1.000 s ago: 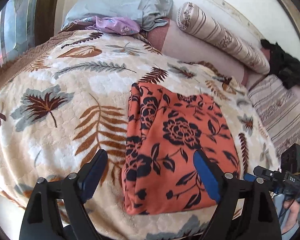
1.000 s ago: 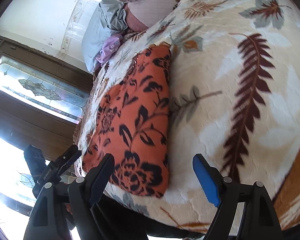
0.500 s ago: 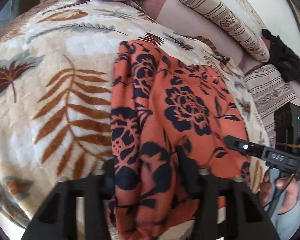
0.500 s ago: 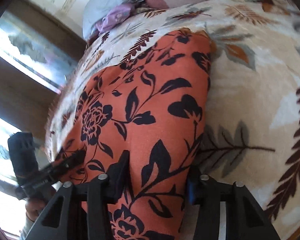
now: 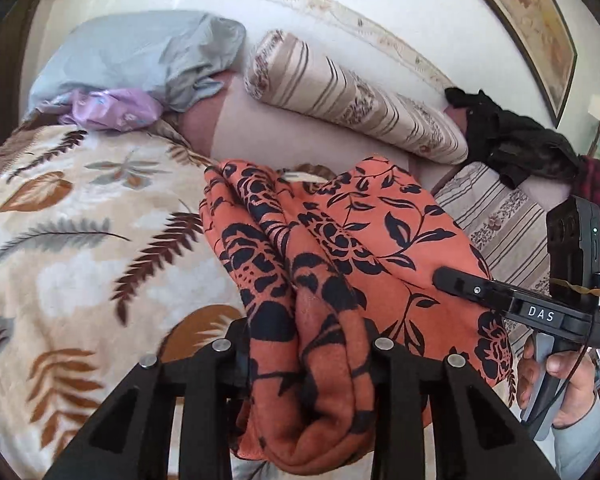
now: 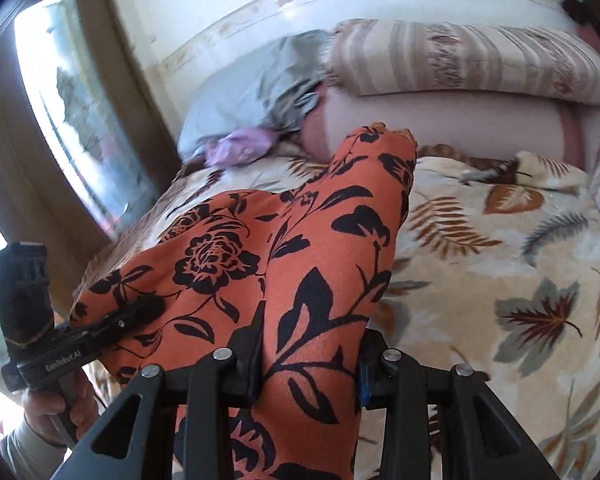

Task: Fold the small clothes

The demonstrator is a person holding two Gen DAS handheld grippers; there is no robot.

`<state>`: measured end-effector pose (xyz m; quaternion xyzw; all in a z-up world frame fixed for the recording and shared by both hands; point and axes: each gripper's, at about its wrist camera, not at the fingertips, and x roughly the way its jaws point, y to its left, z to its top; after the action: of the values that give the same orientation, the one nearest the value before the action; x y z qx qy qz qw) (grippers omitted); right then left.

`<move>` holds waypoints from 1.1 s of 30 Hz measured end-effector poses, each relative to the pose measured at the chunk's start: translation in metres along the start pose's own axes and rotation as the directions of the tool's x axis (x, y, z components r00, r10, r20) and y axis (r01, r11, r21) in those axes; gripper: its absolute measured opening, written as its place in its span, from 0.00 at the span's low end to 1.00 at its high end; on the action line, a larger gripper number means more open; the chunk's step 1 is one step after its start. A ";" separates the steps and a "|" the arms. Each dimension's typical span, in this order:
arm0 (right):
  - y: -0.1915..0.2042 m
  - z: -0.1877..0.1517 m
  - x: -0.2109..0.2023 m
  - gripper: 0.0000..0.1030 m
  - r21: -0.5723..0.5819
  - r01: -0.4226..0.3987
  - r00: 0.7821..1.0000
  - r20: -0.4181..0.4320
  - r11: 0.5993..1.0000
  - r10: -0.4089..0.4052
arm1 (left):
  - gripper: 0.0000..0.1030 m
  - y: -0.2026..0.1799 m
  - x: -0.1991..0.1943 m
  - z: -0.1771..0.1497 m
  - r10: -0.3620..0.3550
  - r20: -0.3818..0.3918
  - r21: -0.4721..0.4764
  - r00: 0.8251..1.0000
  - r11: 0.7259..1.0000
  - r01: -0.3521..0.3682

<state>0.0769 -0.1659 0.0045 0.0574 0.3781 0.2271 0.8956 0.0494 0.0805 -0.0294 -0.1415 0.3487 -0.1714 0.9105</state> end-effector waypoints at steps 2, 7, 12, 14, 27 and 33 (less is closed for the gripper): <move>-0.044 -0.010 0.021 0.48 0.118 0.002 1.000 -0.028 0.993 0.001 | 0.46 0.002 0.048 -0.011 0.036 -0.125 -0.012 0.991 0.999 -0.038; -0.142 -0.081 0.074 0.73 0.442 0.023 0.976 -0.204 0.897 0.075 | 0.62 0.019 0.098 -0.045 0.073 -0.336 0.015 0.939 0.997 -0.072; -0.148 -0.064 0.054 0.74 0.435 -0.078 0.983 -0.114 0.897 0.141 | 0.87 0.041 0.074 -0.008 0.035 -0.218 -0.059 0.975 0.997 -0.049; -0.155 -0.051 0.064 0.74 0.449 -0.096 0.984 -0.090 0.888 0.152 | 0.90 0.054 0.095 -0.006 0.005 -0.251 -0.143 0.968 0.989 -0.042; -0.102 -0.002 0.054 0.35 0.165 0.031 0.992 -0.125 0.986 -0.011 | 0.29 0.011 0.110 0.018 -0.108 -0.251 -0.112 0.962 0.990 0.082; -0.176 -0.049 0.072 0.72 0.429 0.119 0.979 -0.199 0.896 -0.035 | 0.63 0.017 0.123 0.002 -0.005 -0.325 -0.123 0.946 0.992 -0.037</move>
<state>0.1503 -0.2936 -0.1248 0.2209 0.5033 0.1047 0.8288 0.1406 0.0451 -0.1065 -0.1662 0.5049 -0.1624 0.8313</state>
